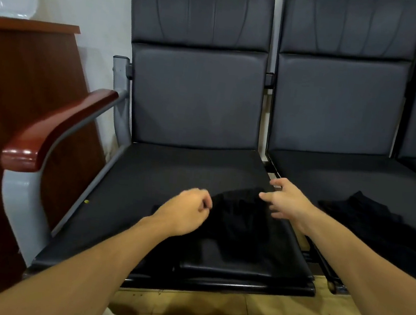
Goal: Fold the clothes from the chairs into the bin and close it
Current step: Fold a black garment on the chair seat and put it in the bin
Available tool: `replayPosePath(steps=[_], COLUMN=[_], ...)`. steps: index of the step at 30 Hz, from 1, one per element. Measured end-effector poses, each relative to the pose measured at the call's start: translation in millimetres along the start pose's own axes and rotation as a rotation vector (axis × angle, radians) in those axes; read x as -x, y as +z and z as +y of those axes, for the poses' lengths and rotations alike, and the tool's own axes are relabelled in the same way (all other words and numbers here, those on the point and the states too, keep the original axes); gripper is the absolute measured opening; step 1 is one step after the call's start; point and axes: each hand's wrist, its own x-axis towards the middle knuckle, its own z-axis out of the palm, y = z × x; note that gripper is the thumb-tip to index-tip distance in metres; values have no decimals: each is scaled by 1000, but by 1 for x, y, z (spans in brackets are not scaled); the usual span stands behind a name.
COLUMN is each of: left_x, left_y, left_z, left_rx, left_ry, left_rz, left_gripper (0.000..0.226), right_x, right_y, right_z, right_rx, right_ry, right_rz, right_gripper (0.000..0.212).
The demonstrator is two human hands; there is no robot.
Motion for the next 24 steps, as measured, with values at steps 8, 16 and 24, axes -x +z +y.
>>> replayPosePath(steps=[8,16,24], left_x=[-14,-21,-9], left_y=[21,13,-14], left_z=[-11,-15,0], left_rx=[-200,325,848], left_ry=[-157,-237,-361], left_rz=[-194,-43,305], left_gripper=[50,12,20], right_x=[12,-14,-13], right_y=[16,13,-25], right_z=[4,17,-3], right_rx=[620,442,-732], right_ry=[-258,-227,52], right_rz=[-248,-135,239], right_gripper=[56,23,20])
